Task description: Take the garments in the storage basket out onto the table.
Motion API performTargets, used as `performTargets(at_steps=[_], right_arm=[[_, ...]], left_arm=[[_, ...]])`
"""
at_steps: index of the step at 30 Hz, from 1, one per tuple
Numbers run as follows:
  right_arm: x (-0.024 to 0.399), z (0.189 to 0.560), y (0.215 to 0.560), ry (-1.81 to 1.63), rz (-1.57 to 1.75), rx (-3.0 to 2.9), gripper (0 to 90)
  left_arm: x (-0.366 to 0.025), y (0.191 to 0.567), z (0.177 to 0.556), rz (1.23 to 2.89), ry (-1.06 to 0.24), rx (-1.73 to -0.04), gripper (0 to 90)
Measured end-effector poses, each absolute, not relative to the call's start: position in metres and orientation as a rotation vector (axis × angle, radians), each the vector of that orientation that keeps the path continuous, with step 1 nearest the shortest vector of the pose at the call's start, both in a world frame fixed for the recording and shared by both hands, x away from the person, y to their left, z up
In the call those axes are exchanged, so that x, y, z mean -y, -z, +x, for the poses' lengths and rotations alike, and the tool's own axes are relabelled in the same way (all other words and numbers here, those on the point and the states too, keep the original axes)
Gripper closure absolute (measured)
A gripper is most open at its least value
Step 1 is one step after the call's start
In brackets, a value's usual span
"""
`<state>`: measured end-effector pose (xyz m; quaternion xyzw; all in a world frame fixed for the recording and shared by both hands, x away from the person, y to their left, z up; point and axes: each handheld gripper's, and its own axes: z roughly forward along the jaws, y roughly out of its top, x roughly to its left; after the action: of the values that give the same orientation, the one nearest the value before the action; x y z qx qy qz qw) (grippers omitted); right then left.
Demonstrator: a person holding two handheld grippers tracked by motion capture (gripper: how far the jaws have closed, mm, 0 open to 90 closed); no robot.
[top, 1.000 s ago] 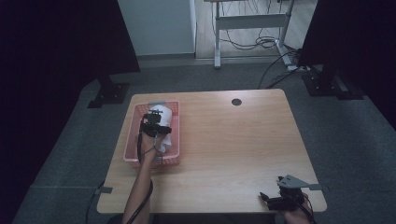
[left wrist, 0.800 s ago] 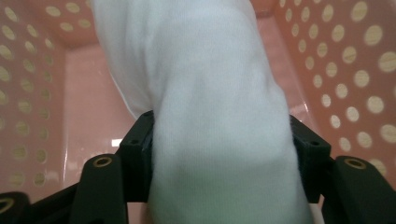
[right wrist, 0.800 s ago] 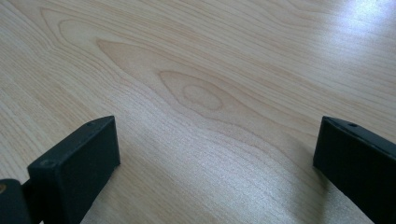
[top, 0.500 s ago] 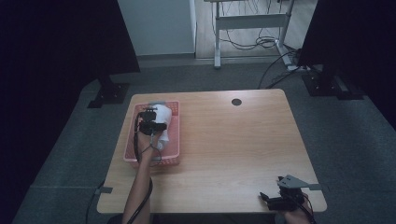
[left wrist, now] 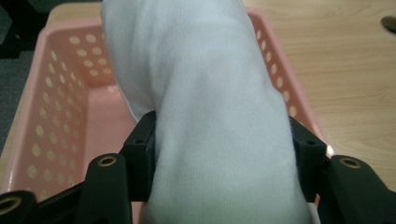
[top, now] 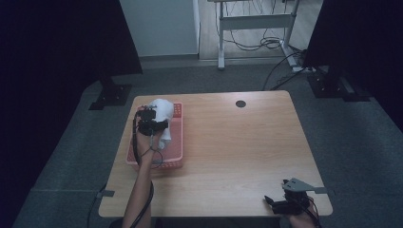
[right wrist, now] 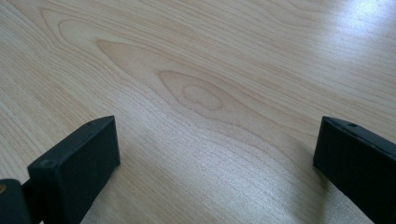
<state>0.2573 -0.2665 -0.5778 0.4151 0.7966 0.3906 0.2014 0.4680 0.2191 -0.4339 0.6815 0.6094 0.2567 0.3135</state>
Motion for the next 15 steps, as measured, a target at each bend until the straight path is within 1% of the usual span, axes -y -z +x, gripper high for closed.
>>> performTargets(at_steps=[6, 15], right_arm=[[0.267, 0.257, 0.578, -1.091, 1.160, -2.225, 0.2], [0.267, 0.257, 0.578, -1.091, 1.160, -2.225, 0.2]], left_arm=[[-0.211, 0.424, 0.461, 1.779, -0.689, -1.577, 40.6], [-0.192, 0.414, 0.457, 1.751, -0.658, -1.539, 40.6]])
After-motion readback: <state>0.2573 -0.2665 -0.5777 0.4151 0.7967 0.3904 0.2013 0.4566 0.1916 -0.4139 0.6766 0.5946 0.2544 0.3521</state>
